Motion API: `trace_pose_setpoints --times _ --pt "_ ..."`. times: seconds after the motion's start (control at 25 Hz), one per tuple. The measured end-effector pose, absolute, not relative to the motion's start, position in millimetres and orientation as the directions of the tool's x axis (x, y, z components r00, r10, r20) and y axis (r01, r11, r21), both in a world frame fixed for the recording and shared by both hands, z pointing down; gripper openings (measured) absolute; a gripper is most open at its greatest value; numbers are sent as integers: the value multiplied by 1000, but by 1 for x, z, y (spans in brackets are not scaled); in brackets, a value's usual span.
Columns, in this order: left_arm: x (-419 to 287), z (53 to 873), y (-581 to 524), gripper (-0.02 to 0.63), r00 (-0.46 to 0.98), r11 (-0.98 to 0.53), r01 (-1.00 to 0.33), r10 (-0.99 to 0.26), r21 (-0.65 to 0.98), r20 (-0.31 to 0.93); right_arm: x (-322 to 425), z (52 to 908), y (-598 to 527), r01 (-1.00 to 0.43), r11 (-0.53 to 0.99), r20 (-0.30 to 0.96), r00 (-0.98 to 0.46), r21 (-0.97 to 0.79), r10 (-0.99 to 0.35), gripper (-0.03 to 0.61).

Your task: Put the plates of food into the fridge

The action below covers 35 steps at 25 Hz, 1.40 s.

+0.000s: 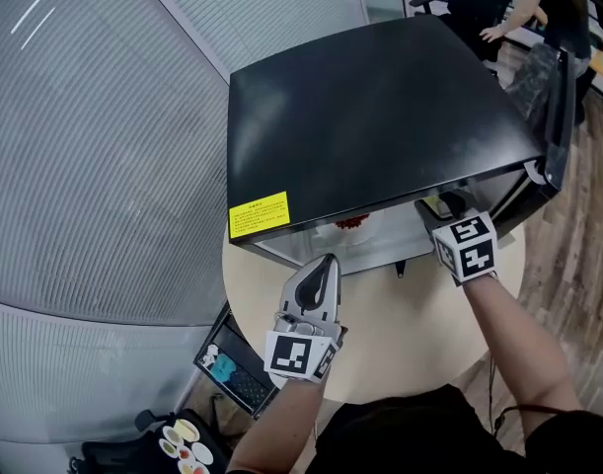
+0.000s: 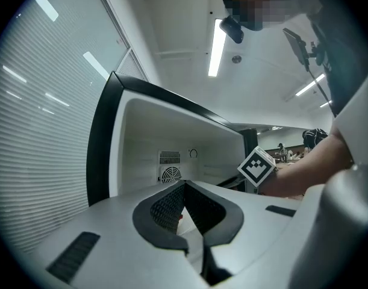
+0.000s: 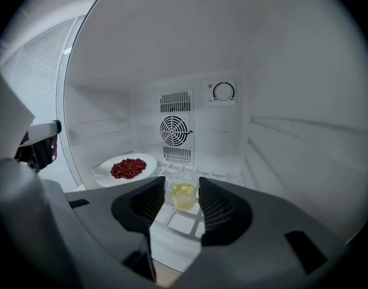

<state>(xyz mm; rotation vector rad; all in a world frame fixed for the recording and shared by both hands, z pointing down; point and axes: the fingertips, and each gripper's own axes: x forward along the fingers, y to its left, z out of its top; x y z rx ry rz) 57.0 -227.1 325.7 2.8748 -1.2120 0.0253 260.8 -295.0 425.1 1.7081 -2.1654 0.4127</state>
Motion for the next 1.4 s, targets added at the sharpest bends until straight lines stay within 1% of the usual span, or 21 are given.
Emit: trace_pose_setpoints --times 0.32,0.6,1.04,1.4 --pt "63 331 -235 6 706 -706 -708 -707 17 40 264 441 -304 -974 225 497 -210 -30 -842 184" --pt "64 328 -237 6 697 -698 -716 -716 1 33 267 446 -307 -974 224 500 -205 -22 -841 184" --pt "56 331 -228 6 679 -681 -733 -732 -5 52 263 451 -306 -965 262 525 -209 28 -825 186" --pt "47 322 -212 6 665 -665 -746 -746 -20 31 266 430 -296 -968 245 471 -189 60 -861 186"
